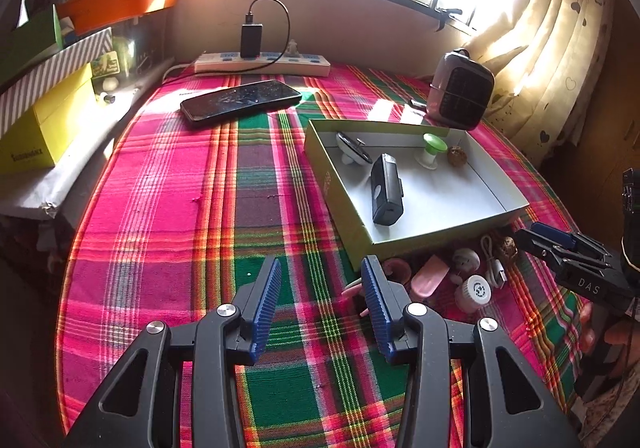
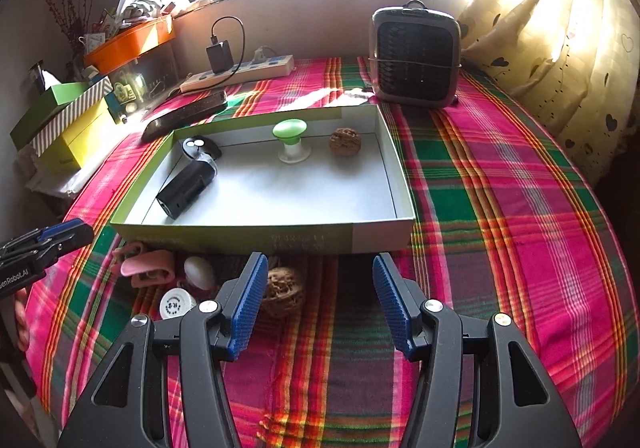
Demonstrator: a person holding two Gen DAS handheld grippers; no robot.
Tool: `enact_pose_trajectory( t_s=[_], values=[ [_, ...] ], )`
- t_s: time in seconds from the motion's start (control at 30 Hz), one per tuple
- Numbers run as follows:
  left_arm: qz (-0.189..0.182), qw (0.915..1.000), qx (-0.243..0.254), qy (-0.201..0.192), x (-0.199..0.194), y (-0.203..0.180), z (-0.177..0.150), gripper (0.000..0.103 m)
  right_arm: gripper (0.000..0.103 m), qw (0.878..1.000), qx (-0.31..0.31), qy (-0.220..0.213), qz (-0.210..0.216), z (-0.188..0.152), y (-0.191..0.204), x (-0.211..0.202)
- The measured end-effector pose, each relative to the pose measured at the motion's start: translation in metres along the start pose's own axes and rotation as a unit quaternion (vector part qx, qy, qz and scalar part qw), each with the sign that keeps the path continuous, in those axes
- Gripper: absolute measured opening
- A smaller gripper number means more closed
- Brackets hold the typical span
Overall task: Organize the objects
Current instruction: 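Withdraw both open grippers from the box toward the items in front of it, then grasp the pink-and-white hair clip with the left gripper while the right grasps a walnut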
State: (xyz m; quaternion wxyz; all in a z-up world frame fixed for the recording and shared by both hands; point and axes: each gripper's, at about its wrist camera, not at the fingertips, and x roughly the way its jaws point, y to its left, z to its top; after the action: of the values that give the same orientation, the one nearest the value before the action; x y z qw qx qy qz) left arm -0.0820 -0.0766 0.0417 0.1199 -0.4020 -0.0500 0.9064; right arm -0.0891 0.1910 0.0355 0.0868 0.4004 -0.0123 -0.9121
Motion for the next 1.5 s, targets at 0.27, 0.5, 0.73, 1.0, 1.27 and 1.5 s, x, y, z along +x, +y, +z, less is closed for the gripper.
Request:
enact_pose_trajectory(
  t_s=[0.27, 0.5, 0.73, 1.0, 1.27, 1.5],
  values=[
    [-0.039, 0.9991, 0.009, 0.015, 0.009, -0.003, -0.005, 0.042, 0.056, 1.0, -0.007, 0.001, 0.001, -0.004, 0.003, -0.003],
    [-0.045, 0.9983, 0.023, 0.027, 0.019, -0.009, -0.003, 0.043, 0.056, 1.0, -0.018, 0.006, 0.001, -0.008, 0.005, 0.0],
    [-0.059, 0.9961, 0.047, 0.045, 0.03, -0.018, -0.001, 0.045, 0.056, 1.0, -0.016, 0.011, 0.005, -0.01, 0.007, 0.002],
    [-0.064, 0.9949, 0.055, 0.055, 0.035, -0.023, -0.005, 0.045, 0.056, 1.0, -0.019, 0.024, 0.005, -0.01, 0.008, 0.013],
    [-0.063, 0.9946, 0.062, 0.055, 0.035, -0.034, -0.006, 0.045, 0.056, 0.999, -0.04, 0.033, -0.007, -0.005, 0.012, 0.022],
    [-0.07, 0.994, 0.061, 0.057, 0.034, -0.042, -0.01, 0.045, 0.056, 0.998, -0.04, 0.037, -0.02, -0.006, 0.003, 0.021]
  ],
)
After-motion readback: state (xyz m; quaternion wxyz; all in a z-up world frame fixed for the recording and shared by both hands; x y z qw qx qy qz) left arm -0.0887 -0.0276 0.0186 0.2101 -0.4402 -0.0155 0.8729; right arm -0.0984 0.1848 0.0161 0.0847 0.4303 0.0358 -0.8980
